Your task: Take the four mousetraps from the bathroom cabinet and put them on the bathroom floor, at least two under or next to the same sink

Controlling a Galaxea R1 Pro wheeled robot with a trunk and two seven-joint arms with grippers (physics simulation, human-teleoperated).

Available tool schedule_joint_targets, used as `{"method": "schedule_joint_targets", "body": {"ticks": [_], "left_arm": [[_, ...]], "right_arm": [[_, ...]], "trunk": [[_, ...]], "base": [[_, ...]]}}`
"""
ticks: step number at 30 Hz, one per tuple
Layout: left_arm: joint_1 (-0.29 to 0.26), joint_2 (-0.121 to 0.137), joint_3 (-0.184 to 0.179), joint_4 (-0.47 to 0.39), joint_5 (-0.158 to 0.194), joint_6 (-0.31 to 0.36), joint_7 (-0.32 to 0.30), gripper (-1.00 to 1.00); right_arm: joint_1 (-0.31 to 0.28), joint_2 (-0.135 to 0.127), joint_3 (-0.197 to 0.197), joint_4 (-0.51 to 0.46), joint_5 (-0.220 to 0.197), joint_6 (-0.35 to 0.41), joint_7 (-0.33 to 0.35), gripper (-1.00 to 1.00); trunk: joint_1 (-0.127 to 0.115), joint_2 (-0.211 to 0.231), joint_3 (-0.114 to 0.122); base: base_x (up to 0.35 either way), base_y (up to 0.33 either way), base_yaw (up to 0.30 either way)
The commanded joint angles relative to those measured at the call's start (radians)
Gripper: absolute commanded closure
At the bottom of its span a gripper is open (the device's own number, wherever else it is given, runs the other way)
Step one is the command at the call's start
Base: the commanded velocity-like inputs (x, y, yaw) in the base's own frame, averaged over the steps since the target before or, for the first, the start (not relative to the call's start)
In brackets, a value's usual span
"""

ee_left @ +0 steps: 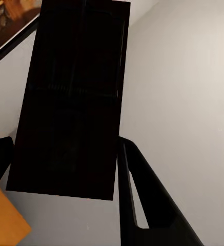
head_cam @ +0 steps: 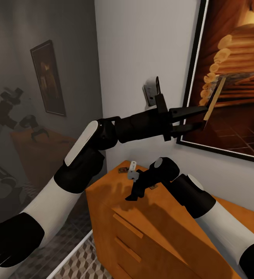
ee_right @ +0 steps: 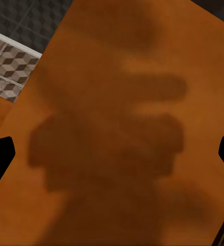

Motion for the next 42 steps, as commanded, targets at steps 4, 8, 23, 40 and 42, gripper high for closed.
{"method": "schedule_joint_targets", "body": {"ticks": [4, 8, 23, 40, 42], "left_arm": [[-0.001, 0.0, 0.001, 0.0, 0.008, 0.0, -0.007, 1.0], [-0.001, 0.0, 0.001, 0.0, 0.008, 0.0, -0.021, 1.0], [-0.001, 0.02, -0.001, 0.0, 0.008, 0.001, -0.101, 1.0], [-0.001, 0.026, -0.003, 0.003, 0.008, -0.002, -0.117, 1.0], [-0.001, 0.026, -0.003, 0.004, 0.008, -0.001, -0.117, 1.0]], "right_arm": [[-0.001, 0.0, 0.001, -0.001, 0.009, 0.006, 0.008, -1.0], [-0.001, 0.0, 0.001, -0.001, 0.009, 0.006, 0.008, -1.0], [-0.001, 0.0, 0.001, -0.003, 0.007, 0.006, 0.011, -1.0], [-0.001, 0.001, 0.001, -0.003, 0.006, 0.006, 0.011, -1.0], [-0.001, 0.001, 0.001, -0.003, 0.006, 0.006, 0.011, -1.0]], "trunk": [[0.0, -0.001, -0.001], [0.0, -0.001, -0.001], [0.0, -0.001, -0.001], [0.0, -0.001, 0.017], [0.0, -0.001, 0.019]], "base": [[0.0, 0.0, 0.0], [-0.065, 0.026, 0.0], [-0.209, 0.159, 0.0], [0.061, 0.104, -0.179], [0.02, 0.014, -0.205]]}}
